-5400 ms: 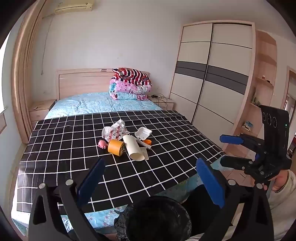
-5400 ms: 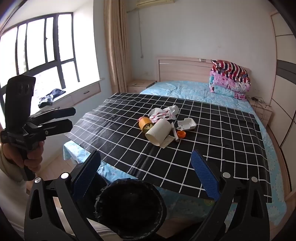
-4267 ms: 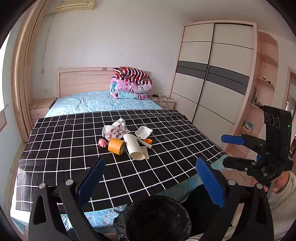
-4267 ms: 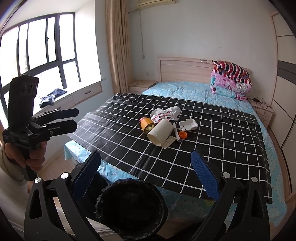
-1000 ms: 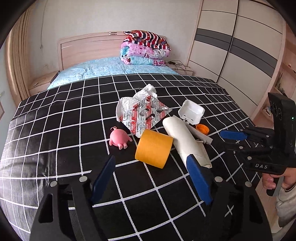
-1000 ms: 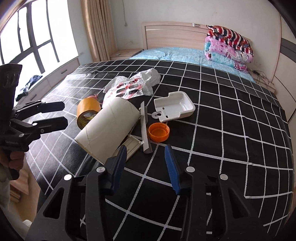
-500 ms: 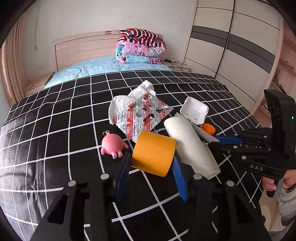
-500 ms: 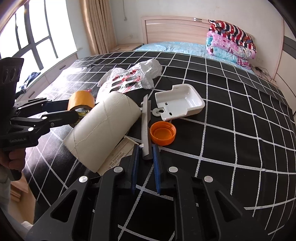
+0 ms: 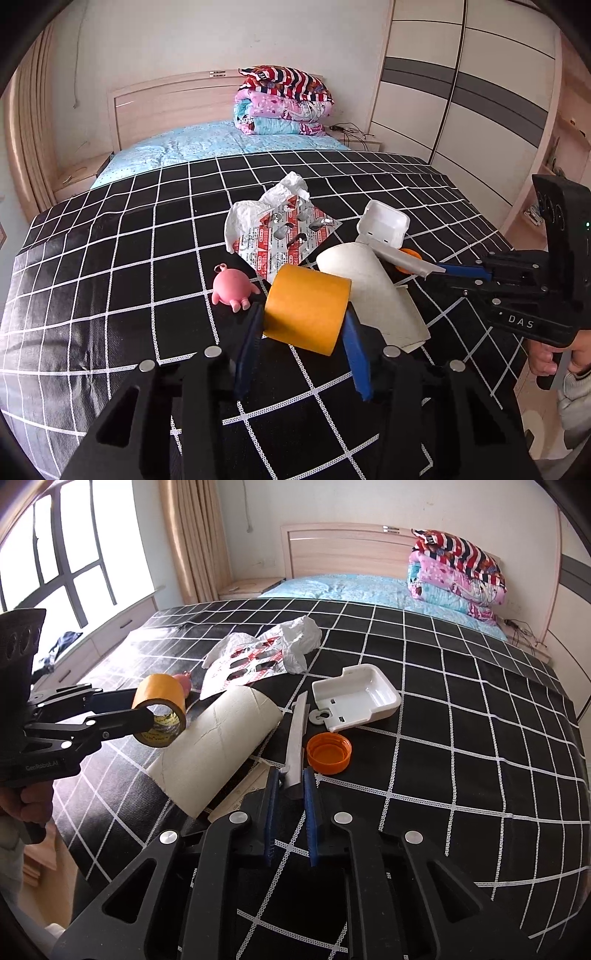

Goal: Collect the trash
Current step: 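Carry the tape roll and plastic strip in both tools over the black bin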

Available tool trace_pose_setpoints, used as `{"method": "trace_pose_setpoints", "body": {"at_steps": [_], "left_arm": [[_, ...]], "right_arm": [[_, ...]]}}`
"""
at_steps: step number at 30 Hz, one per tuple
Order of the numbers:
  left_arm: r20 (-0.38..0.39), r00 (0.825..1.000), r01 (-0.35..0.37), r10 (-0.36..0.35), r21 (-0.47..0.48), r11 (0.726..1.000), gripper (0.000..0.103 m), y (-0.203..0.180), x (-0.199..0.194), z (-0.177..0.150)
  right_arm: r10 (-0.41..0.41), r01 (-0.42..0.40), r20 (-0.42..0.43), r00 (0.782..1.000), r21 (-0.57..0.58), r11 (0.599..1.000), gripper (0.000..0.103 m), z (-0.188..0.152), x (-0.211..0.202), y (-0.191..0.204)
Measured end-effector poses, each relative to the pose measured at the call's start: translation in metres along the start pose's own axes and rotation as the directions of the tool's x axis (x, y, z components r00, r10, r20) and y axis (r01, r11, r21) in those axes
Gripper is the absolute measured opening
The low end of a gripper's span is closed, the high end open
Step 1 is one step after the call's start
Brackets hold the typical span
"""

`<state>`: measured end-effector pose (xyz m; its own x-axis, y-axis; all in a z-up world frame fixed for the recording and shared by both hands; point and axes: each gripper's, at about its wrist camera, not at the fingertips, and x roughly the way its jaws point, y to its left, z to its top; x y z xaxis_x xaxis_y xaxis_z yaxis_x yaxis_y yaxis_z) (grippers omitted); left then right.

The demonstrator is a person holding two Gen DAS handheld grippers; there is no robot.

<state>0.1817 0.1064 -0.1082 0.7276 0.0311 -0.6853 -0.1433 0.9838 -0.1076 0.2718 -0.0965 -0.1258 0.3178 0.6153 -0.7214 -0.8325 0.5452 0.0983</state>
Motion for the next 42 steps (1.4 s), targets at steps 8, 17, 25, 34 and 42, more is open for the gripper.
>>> {"method": "trace_pose_setpoints", "body": {"at_steps": [8,17,25,34,42], "left_arm": [[0.041,0.999,-0.015,0.015,0.011,1.0,0.041,-0.006,-0.03,-0.002],[0.091,0.996,-0.009,0.006,0.032,0.999,0.041,-0.027,-0.07,-0.009],[0.118,0.993,0.007,-0.014,0.059,0.998,0.041,-0.054,-0.106,-0.029],[0.107,0.994,0.02,-0.028,0.076,0.997,0.041,-0.077,-0.132,-0.065],[0.053,0.997,0.051,-0.057,0.099,0.994,0.041,-0.093,-0.136,-0.096]], "right_arm": [[-0.004,0.005,0.041,0.999,-0.012,1.0,0.013,-0.003,-0.028,0.01],[-0.006,0.01,0.09,0.996,-0.049,0.999,0.013,-0.013,-0.066,0.027],[0.001,0.011,0.118,0.993,-0.098,0.995,0.013,-0.036,-0.106,0.05],[0.046,-0.028,0.123,0.991,-0.14,0.99,0.013,-0.073,-0.151,0.075],[0.087,-0.077,0.043,0.995,-0.189,0.979,0.013,-0.108,-0.156,0.099]]}}
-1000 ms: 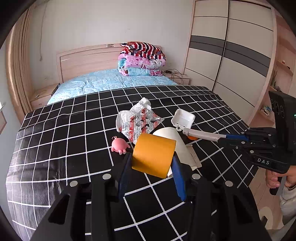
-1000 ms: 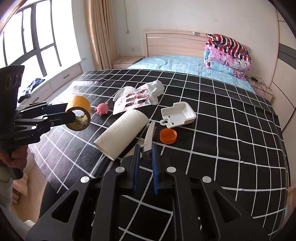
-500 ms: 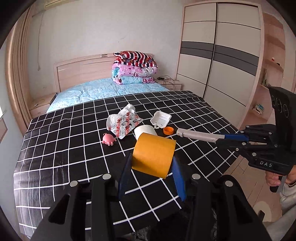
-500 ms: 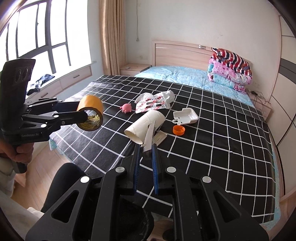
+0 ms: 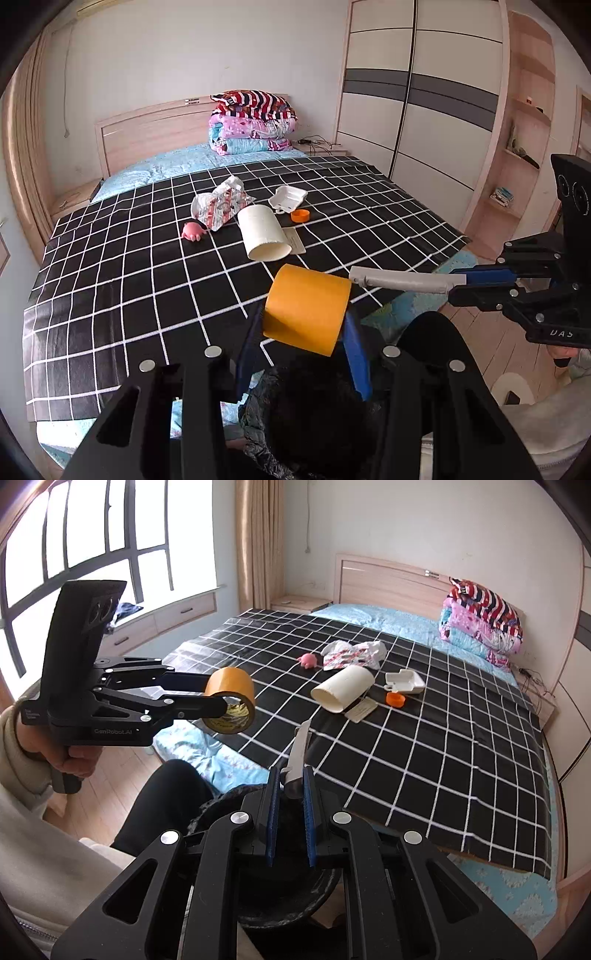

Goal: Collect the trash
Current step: 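Carry the tape roll and plastic strip in both tools over the black bin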

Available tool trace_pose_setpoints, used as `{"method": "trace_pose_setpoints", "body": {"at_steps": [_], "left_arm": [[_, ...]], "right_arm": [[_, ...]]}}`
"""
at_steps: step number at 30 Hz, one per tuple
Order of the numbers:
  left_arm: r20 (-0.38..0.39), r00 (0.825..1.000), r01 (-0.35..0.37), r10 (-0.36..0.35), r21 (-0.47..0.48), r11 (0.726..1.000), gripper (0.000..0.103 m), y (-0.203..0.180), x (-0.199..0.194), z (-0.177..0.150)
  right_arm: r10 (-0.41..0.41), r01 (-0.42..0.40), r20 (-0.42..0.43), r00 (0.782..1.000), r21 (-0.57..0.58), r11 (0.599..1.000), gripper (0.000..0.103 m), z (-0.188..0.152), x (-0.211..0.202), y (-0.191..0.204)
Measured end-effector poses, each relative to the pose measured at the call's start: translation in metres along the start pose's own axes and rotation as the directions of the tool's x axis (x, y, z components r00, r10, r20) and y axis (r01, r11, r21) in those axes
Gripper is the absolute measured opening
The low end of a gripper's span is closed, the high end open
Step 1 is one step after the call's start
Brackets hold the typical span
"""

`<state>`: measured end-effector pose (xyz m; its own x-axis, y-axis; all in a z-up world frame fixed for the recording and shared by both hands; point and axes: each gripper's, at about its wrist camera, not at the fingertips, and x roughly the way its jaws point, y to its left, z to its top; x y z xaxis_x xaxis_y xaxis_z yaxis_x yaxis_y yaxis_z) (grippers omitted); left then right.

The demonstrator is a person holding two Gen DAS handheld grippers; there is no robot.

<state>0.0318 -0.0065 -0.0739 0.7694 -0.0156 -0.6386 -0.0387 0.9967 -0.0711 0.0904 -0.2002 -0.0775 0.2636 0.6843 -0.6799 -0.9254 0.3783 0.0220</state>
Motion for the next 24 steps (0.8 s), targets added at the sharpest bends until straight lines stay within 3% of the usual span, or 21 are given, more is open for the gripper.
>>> {"method": "trace_pose_setpoints", "body": {"at_steps": [11,24], "left_arm": [[-0.15,0.988,0.04,-0.041,-0.011,0.999,0.041,-0.011,0.033,-0.047],[-0.35,0.935,0.029,-0.05,-0.064,0.998,0.041,-0.003,0.102,-0.106]], "right_arm": [[0.083,-0.078,-0.172,0.982,0.033,0.996,0.013,-0.042,0.043,0.016],[0.071,-0.038,-0.366,0.928,0.098,0.994,0.013,-0.084,0.116,0.001]]}}
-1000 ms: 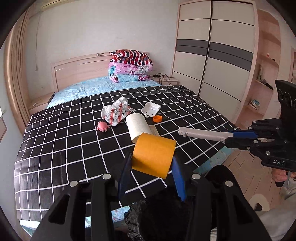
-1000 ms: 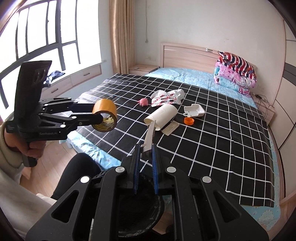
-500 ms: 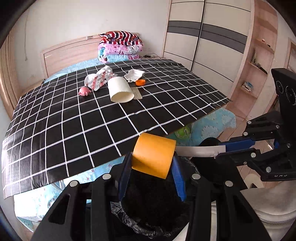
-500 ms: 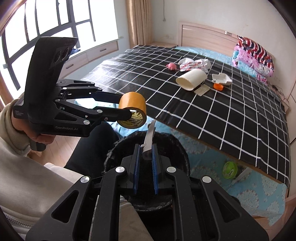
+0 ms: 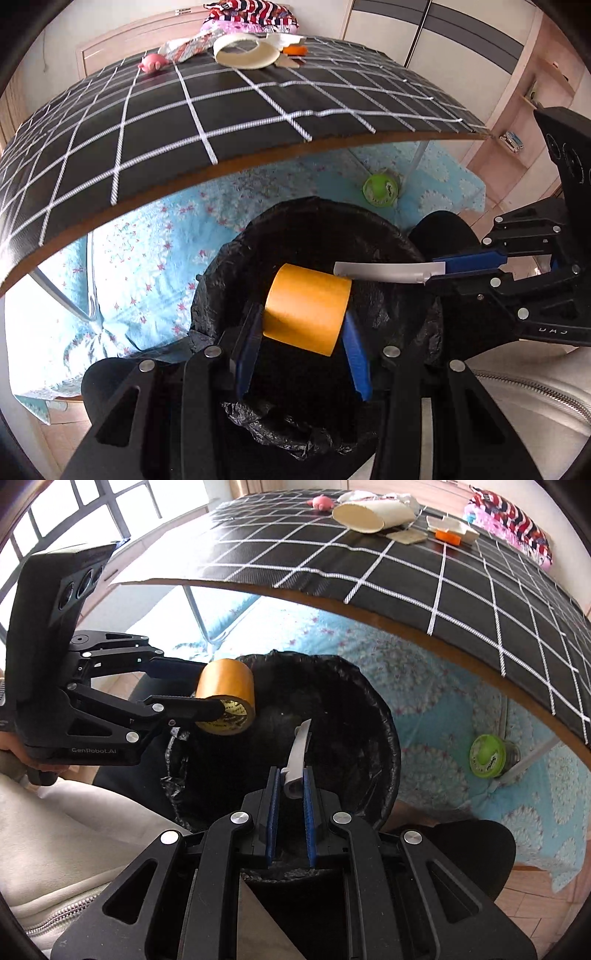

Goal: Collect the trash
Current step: 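Carry the tape roll and plastic strip in both tools over the black bin, then open both tools to drop the tape roll and strip into the bin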

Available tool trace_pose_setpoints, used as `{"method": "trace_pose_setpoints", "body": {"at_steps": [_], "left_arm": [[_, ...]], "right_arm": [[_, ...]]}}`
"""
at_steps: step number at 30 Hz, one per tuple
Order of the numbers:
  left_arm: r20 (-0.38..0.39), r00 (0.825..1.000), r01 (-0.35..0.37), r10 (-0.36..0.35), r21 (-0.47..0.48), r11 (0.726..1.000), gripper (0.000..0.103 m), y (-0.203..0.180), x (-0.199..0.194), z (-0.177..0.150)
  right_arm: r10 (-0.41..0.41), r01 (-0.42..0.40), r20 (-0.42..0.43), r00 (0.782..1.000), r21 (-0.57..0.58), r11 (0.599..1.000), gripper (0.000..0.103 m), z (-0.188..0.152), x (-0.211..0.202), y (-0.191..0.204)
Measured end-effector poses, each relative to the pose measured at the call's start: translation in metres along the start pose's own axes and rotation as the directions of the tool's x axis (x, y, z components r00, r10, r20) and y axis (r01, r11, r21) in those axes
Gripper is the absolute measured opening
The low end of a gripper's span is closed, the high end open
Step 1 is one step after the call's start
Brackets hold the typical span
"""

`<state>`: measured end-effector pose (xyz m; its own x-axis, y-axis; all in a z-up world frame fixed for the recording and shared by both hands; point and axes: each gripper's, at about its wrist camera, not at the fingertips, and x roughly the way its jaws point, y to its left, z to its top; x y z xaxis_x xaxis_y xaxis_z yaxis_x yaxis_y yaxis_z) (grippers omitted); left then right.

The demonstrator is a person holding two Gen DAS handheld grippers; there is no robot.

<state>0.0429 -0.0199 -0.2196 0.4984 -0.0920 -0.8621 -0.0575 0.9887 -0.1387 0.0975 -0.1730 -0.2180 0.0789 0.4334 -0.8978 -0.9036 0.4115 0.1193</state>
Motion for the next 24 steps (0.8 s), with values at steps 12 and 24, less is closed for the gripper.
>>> {"method": "trace_pose_setpoints", "body": {"at_steps": [12,24], "left_arm": [[-0.151,0.988,-0.015,0.014,-0.002,1.0,0.042,0.002,0.057,-0.016],[-0.182,0.983,-0.029,0.025,-0.018,0.999,0.045,0.0,0.07,-0.015]], "right_arm": [[0.006,-0.005,-0.144,0.99,0.007,1.0,0.013,0.0,0.061,-0.007],[0.042,-0.037,-0.167,0.985,0.035,0.999,0.014,0.0,0.076,-0.01]]}}
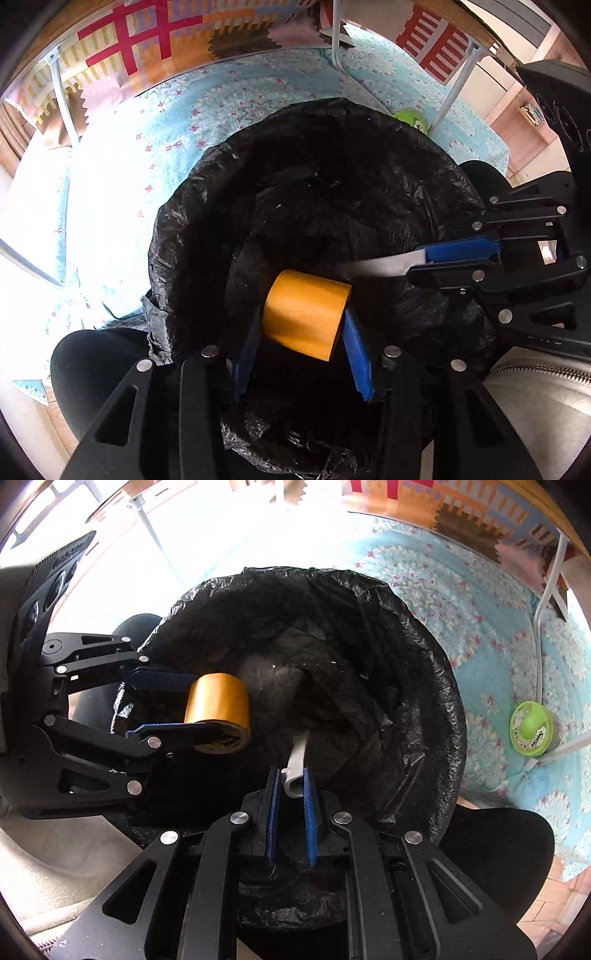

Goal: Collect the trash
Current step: 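Open both tools to drop the tape roll and strip into the bin, then move both tools back to the bed and grasp the white paper tube with the left tool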

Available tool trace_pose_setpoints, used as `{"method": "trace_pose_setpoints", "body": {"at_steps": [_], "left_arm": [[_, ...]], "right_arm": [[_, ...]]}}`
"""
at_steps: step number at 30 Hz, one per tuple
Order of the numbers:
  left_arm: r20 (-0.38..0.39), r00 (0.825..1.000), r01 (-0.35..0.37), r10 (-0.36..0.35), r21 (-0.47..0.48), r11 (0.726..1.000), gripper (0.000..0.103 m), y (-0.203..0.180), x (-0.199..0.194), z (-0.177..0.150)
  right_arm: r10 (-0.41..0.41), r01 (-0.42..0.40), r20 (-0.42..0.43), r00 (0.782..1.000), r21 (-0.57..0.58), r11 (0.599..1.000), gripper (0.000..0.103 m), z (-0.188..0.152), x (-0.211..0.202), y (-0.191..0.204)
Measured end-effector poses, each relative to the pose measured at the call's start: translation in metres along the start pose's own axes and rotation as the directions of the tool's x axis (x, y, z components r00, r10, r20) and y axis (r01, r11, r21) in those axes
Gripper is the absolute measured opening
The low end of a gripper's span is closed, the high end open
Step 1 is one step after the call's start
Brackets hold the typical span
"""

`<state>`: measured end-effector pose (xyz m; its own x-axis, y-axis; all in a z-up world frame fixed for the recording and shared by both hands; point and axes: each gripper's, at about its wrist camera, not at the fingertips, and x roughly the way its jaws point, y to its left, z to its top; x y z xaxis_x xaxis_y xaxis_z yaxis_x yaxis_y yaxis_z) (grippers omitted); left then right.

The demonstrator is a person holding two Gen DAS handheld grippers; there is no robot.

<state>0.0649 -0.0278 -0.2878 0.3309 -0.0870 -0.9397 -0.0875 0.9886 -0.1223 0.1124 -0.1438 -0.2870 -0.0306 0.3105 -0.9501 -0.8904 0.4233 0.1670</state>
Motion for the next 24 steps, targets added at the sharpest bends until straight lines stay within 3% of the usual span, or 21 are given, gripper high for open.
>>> {"method": "trace_pose_setpoints", "body": {"at_steps": [4,14,24], "left_arm": [[0.026,1.0,0.004,-0.004,0.003,1.0,0.063,-0.002,-0.005,0.002],[0.107,0.994,-0.003,0.002,0.011,1.0,0.063,-0.008,-0.035,0.002],[0.25,0.968,-0.045,0.038,0.022,0.999,0.063,-0.004,-0.093,0.009]], "right_arm": [[-0.004,0.004,0.023,1.0,0.004,1.0,0.035,0.001,-0.004,-0.001],[-0.027,0.026,0.104,0.994,0.007,1.0,0.035,0.003,-0.031,0.0],[-0.048,0.046,0.232,0.972,0.011,0.999,0.035,0.002,-0.082,0.004]]}}
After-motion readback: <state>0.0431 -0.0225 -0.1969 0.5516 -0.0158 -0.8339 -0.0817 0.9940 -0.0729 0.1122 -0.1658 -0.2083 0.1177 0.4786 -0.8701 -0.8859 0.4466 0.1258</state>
